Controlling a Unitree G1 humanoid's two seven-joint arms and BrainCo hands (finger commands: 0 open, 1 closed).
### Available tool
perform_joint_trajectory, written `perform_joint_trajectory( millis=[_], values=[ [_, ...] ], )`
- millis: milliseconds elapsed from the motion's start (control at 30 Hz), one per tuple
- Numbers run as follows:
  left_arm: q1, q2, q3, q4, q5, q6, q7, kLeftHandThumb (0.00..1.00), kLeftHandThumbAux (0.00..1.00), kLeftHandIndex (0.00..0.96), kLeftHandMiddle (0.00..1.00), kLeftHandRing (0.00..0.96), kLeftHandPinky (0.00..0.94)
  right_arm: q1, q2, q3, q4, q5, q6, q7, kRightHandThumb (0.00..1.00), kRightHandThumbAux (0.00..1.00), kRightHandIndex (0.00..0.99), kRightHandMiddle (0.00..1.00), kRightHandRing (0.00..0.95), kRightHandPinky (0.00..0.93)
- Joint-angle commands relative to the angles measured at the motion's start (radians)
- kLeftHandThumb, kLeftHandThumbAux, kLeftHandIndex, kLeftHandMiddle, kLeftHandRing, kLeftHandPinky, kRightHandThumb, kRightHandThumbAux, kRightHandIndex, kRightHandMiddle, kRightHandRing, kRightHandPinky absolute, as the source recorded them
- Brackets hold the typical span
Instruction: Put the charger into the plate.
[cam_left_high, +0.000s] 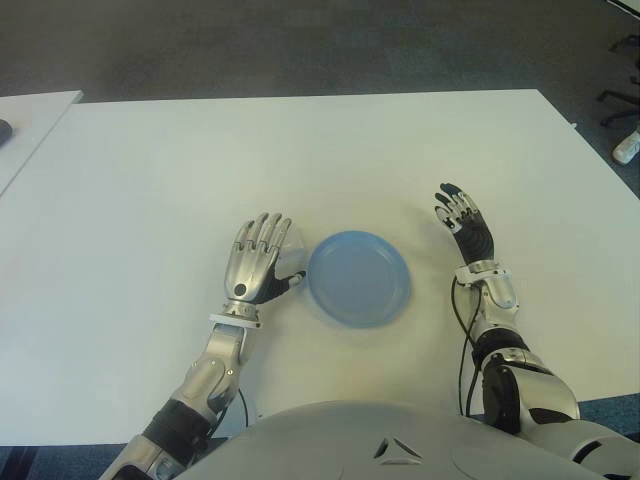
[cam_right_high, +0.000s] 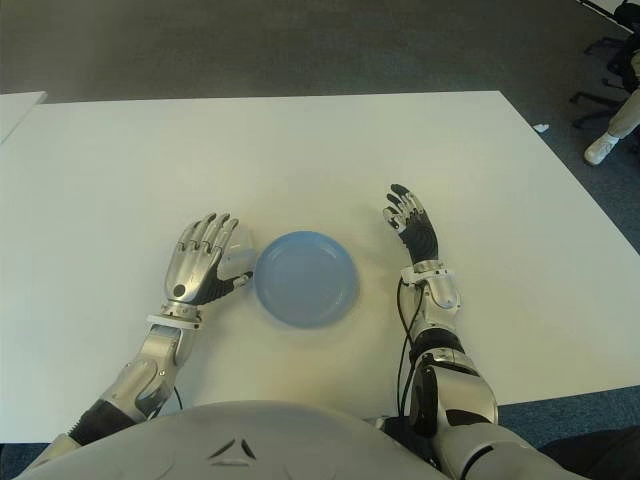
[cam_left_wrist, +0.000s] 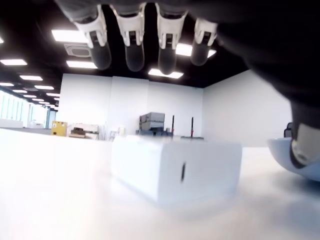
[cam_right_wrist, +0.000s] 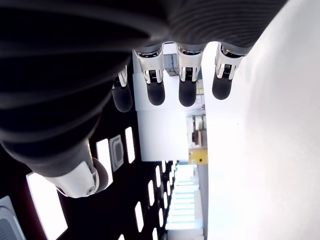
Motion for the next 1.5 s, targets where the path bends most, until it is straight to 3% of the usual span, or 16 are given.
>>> perform_joint_trajectory(
  millis=[33, 600, 800, 1000, 1500],
  values=[
    [0.022, 0.029, 0.027, -0.082, 0.020, 0.000, -0.034, 0.231, 0.443, 0.122, 0.126, 0.109, 0.137, 0.080, 0.047, 0.000, 0.059, 0.006, 0.030, 0.001, 0.248, 0.666, 0.121, 0.101, 0.080, 0.065],
    [0.056, 0.117, 0.121, -0.155, 0.019, -0.026, -0.082, 0.131, 0.420, 0.085, 0.112, 0.098, 0.116, 0.096, 0.050, -0.002, 0.046, 0.008, 0.024, 0.009, 0.248, 0.666, 0.121, 0.101, 0.080, 0.065],
    [0.046, 0.150, 0.166, -0.134, -0.007, -0.058, -0.096, 0.131, 0.390, 0.088, 0.113, 0.101, 0.124, 0.099, 0.050, -0.003, 0.041, 0.009, 0.024, 0.011, 0.248, 0.666, 0.121, 0.101, 0.080, 0.065],
    [0.004, 0.200, 0.220, -0.058, -0.069, -0.094, -0.172, 0.128, 0.364, 0.086, 0.100, 0.093, 0.123, 0.101, 0.048, -0.004, 0.037, 0.010, 0.026, 0.013, 0.248, 0.666, 0.121, 0.101, 0.080, 0.065],
    [-0.027, 0.234, 0.275, 0.028, -0.201, -0.143, -0.317, 0.267, 0.325, 0.103, 0.086, 0.074, 0.106, 0.105, 0.044, -0.008, 0.030, 0.014, 0.029, 0.021, 0.248, 0.666, 0.121, 0.101, 0.080, 0.065]
  ],
)
